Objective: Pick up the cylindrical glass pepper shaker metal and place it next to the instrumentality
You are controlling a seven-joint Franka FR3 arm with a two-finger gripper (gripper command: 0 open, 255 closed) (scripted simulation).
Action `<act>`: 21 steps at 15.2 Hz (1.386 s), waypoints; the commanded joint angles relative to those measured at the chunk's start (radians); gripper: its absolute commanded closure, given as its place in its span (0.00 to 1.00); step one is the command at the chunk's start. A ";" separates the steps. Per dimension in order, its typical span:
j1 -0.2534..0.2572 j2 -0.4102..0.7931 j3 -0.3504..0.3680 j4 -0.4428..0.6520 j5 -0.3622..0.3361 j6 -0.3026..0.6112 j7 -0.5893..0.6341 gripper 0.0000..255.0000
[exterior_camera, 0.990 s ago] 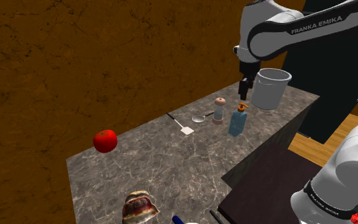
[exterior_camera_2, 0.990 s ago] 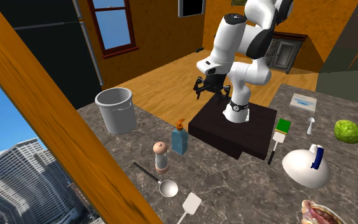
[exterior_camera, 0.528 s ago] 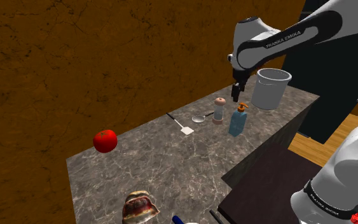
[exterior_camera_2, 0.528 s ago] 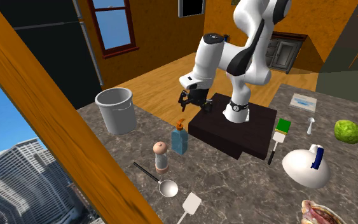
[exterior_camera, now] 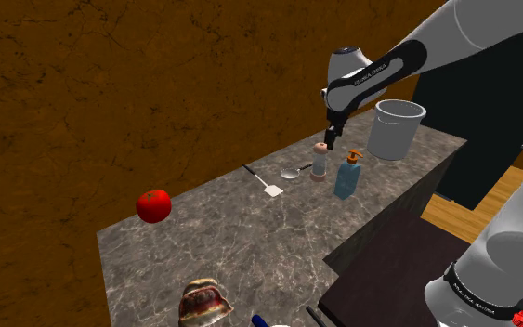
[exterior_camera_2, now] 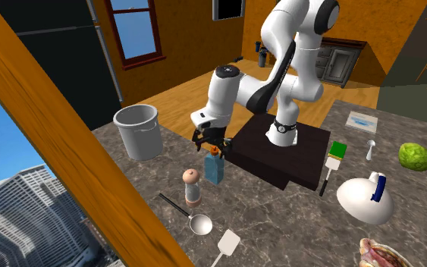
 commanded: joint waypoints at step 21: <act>-0.050 0.309 -0.007 0.166 0.072 0.181 -0.084 0.00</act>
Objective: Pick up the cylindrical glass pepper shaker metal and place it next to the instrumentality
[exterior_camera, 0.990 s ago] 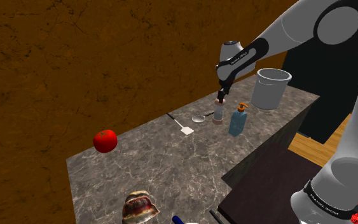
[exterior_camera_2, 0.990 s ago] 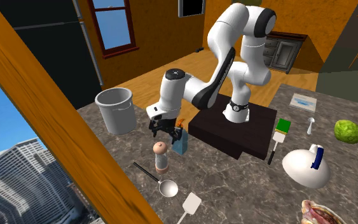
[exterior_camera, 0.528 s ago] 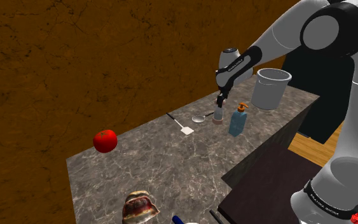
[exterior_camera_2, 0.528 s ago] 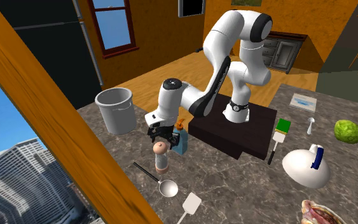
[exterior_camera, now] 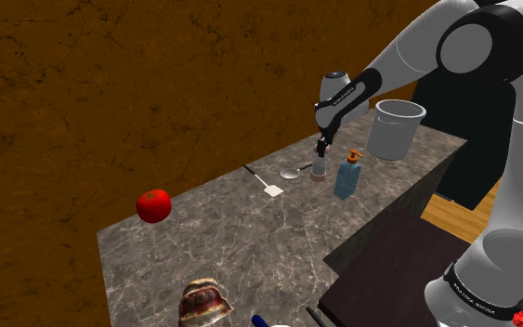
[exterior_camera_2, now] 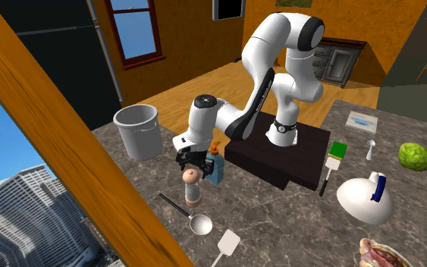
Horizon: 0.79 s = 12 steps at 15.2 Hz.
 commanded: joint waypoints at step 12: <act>0.001 -0.019 -0.001 0.004 -0.001 -0.022 -0.002 1.00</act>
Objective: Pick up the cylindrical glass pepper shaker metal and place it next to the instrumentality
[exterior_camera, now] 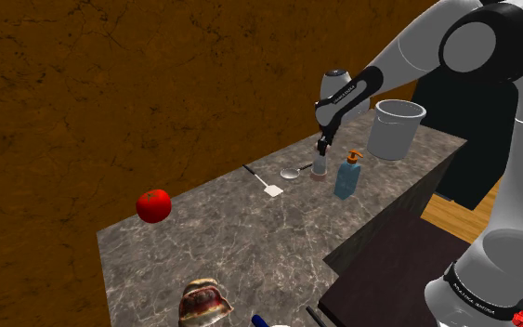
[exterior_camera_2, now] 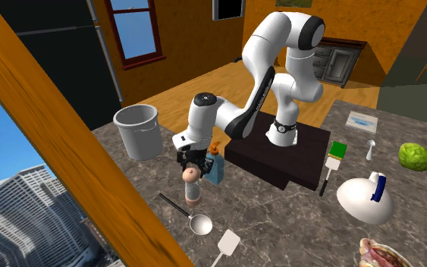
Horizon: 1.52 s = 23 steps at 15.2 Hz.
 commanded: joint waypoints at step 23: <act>0.011 -0.176 -0.002 0.108 -0.006 -0.282 -0.022 1.00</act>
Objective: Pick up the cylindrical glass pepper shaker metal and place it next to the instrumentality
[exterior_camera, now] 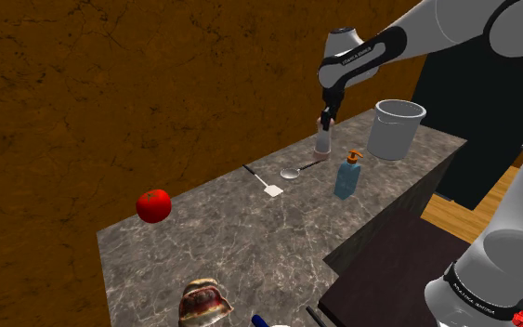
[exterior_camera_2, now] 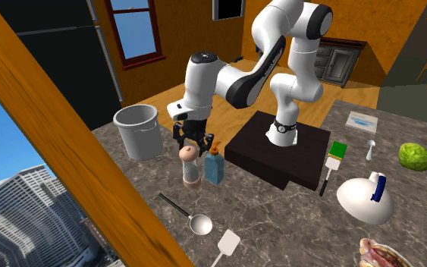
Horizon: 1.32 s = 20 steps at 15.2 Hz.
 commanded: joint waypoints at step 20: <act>0.005 -0.072 0.002 0.195 0.004 -0.265 -0.027 1.00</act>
